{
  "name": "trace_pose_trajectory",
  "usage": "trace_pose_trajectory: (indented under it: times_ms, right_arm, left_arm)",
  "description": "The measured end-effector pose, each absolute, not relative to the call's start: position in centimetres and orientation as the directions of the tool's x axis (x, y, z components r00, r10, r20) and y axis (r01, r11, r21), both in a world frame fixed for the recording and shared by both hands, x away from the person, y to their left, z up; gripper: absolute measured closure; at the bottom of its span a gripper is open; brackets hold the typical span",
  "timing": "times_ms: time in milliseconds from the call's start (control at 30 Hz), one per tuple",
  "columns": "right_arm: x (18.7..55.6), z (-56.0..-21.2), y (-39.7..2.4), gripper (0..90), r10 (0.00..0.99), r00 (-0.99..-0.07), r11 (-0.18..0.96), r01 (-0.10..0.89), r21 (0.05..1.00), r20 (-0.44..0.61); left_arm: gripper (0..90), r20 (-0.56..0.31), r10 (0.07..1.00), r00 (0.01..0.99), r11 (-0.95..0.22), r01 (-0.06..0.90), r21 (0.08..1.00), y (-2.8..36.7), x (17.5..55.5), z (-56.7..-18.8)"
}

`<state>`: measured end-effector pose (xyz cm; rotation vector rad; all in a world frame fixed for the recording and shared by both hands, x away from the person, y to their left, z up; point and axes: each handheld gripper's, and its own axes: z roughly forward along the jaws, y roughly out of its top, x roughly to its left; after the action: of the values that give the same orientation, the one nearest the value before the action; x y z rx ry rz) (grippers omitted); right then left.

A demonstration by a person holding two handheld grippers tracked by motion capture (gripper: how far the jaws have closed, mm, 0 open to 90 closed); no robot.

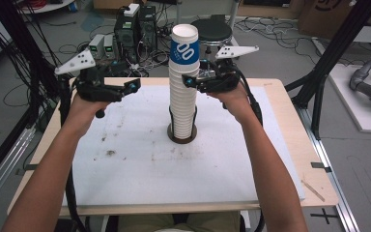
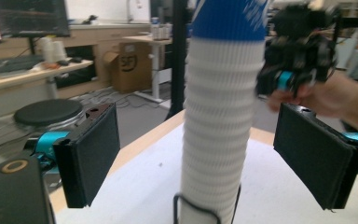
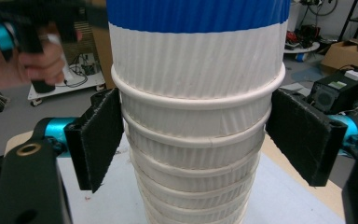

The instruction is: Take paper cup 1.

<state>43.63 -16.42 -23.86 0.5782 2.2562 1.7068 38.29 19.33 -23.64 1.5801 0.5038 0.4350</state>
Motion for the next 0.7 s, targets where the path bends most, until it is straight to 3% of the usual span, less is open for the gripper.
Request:
trace_pose_trajectory:
  times_ms: [267, 700]
  right_arm:
    - [43.7, -23.7, -16.2, 20.1, 0.457, -0.889, 0.241, 0.161, 0.957, 0.035]
    - [43.8, -23.7, -16.3, 20.1, 0.453, -0.891, 0.247, 0.158, 0.956, 0.030]
  left_arm:
    - [14.4, 0.044, 0.522, 0.852, -0.090, 0.003, 0.996, 15.4, 40.7, -18.9]
    - [14.4, 0.048, 0.471, 0.881, -0.150, 0.027, 0.988, 10.3, 43.1, -17.0]
